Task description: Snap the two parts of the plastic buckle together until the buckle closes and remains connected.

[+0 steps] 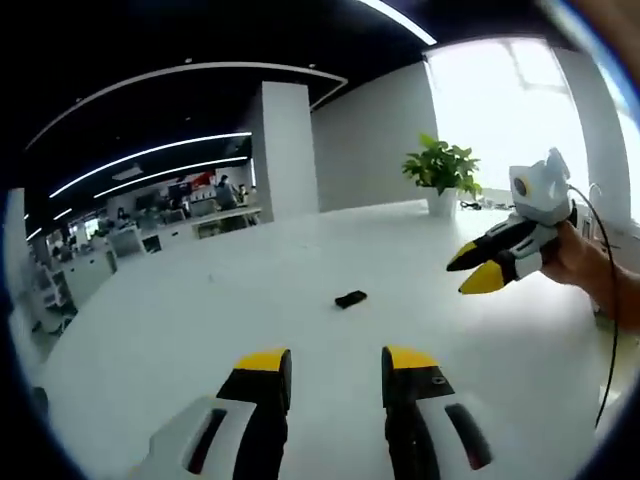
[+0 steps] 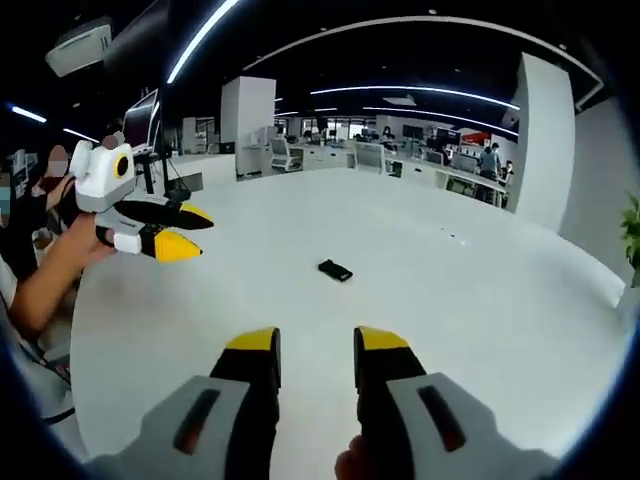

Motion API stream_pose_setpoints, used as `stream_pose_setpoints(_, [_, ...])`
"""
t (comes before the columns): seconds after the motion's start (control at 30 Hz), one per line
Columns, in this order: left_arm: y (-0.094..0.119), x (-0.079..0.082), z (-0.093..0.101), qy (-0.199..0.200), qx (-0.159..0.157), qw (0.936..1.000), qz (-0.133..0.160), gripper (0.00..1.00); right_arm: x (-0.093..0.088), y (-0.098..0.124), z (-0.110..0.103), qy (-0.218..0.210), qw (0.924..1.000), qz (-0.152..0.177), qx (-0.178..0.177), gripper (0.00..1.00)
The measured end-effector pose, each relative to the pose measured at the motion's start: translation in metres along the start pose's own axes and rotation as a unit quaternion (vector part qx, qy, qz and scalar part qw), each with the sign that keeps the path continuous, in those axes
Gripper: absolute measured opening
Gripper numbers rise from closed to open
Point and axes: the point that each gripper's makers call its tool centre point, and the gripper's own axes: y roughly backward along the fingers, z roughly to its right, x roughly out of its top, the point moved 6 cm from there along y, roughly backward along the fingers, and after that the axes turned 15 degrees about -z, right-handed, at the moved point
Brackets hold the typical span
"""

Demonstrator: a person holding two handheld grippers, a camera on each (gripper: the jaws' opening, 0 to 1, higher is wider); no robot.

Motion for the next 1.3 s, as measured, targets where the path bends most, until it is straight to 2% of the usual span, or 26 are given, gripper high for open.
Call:
stream_pose_setpoints(0.1, [0.003, -0.003, -0.002, 0.020, 0.009, 0.9997, 0.004, 0.36, -0.005, 0.007, -0.003, -0.016, 0.9998, 0.006, -0.006, 0.29])
stream_pose_setpoints(0.23, [0.007, -0.009, 0.000, 0.029, 0.014, 0.9995, 0.003, 0.36, -0.013, 0.017, -0.007, -0.043, 0.9986, 0.024, -0.020, 0.28])
stream_pose_setpoints(0.47, [0.020, -0.025, 0.009, 0.040, 0.029, 0.9988, 0.006, 0.36, -0.030, 0.036, -0.017, -0.066, 0.9958, 0.034, -0.053, 0.28])
stream_pose_setpoints(0.73, [0.036, -0.036, 0.015, 0.048, 0.040, 0.9980, 0.012, 0.36, -0.053, 0.055, -0.030, -0.101, 0.9922, 0.047, -0.057, 0.29])
stream_pose_setpoints(1.0, [0.047, -0.048, 0.016, 0.054, 0.059, 0.9968, 0.010, 0.37, -0.074, 0.067, -0.041, -0.114, 0.9902, 0.045, -0.066, 0.29])
stream_pose_setpoints(1.3, [0.055, -0.058, 0.022, 0.070, 0.064, 0.9954, 0.013, 0.37, -0.079, 0.071, -0.040, -0.123, 0.9886, 0.050, -0.071, 0.29])
